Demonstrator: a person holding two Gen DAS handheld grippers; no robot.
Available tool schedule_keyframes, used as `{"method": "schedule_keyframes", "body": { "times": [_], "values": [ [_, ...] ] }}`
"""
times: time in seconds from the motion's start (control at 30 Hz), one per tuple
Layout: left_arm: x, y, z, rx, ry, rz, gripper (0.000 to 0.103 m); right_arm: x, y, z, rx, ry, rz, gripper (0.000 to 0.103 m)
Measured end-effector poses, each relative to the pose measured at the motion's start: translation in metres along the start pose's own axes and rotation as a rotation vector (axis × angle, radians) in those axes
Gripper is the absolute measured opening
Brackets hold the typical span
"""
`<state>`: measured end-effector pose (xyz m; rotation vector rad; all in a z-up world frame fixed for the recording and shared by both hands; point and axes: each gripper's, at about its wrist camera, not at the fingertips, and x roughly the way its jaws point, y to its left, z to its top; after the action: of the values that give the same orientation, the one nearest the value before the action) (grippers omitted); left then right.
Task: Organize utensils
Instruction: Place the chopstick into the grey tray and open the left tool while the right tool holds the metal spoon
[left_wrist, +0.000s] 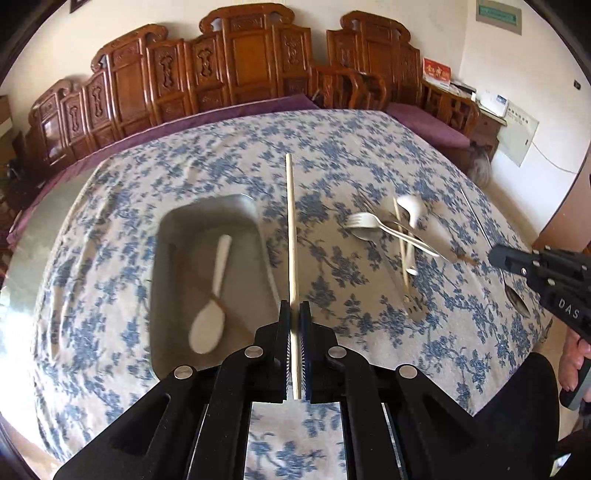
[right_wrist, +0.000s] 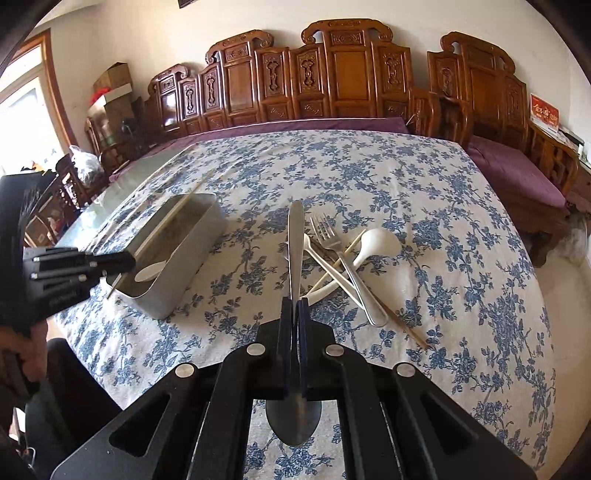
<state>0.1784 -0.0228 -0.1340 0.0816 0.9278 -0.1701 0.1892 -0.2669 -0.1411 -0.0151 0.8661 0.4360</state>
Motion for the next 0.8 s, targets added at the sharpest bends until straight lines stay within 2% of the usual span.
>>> {"method": "schedule_keyframes", "body": {
  "times": [0.3, 0.5, 0.8],
  "values": [
    [0.009, 0.034, -0.001, -0.042, 0.008, 0.024, 0.004, 0.001, 0.006, 0.001, -0.006, -0.001, 0.019, 0.005],
    [0.030, 0.054, -0.006, -0.077, 0.055, 0.017, 0.004, 0.003, 0.010, -0.001, -0.010, 0.006, 0.024, 0.005],
    [0.050, 0.064, -0.011, -0.097, 0.098, 0.000, 0.004, 0.014, 0.017, -0.004, -0.026, 0.034, 0.034, 0.005]
  ]
}}
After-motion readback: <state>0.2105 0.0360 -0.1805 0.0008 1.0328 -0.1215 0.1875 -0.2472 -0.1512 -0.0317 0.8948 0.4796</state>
